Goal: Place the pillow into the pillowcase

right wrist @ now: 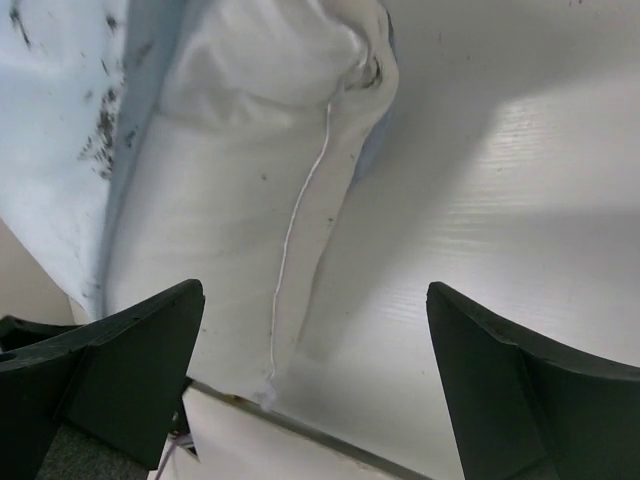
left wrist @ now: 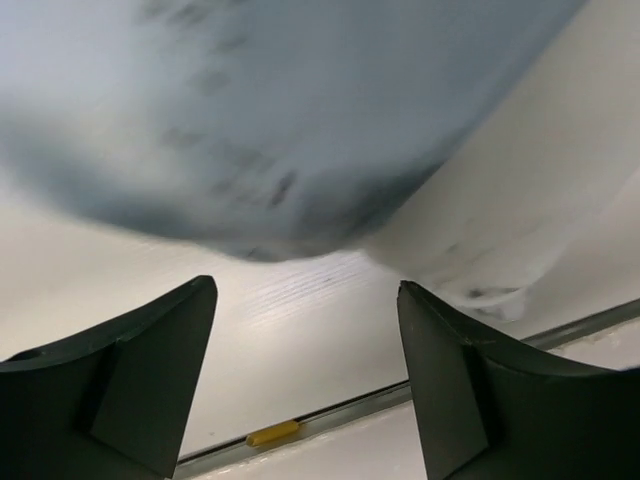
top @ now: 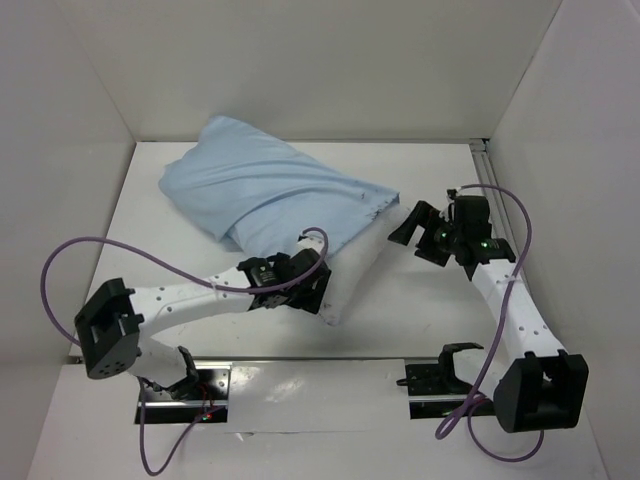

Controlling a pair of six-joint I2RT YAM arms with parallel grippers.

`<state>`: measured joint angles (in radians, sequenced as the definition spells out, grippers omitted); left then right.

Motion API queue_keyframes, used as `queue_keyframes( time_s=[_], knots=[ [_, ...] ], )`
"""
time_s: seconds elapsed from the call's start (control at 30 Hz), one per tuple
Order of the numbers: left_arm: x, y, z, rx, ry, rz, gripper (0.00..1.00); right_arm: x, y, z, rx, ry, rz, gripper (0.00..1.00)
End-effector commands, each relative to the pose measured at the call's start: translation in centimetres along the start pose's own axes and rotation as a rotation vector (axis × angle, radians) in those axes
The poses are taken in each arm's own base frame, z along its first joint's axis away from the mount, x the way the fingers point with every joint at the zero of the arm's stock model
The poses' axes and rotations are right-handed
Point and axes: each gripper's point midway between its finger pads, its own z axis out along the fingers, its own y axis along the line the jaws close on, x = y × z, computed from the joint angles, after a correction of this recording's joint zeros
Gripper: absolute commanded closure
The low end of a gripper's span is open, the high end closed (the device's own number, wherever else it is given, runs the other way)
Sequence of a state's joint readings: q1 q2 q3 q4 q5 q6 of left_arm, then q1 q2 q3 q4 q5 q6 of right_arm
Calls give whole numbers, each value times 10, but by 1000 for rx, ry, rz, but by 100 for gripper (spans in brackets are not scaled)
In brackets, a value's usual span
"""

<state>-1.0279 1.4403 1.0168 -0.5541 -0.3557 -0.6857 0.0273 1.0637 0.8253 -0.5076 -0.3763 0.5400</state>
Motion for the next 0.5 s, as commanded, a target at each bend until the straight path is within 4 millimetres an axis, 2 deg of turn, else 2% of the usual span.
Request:
queue_keyframes(
  time_s=[0.0, 0.07, 0.17, 0.33, 0.4, 0.47],
  knots=[
    [-13, 21, -20, -48, -148, -88, 16, 21, -4, -6, 6, 54, -11, 0],
    [-12, 22, -26, -25, -156, -105, 16, 21, -4, -6, 6, 54, -11, 0],
    [12, 24, -17, -20, -91, -95, 16, 19, 8, -10, -41, 61, -34, 0],
    [32, 22, 3, -28, -12, -110, 11, 22, 26, -11, -92, 96, -80, 0],
    [33, 24, 10, -36, -28, -112, 11, 25, 28, -11, -98, 104, -89, 0],
    [30, 30, 15, -76, -60, -139, 16, 36, 34, -10, -127, 143, -100, 0]
  ],
)
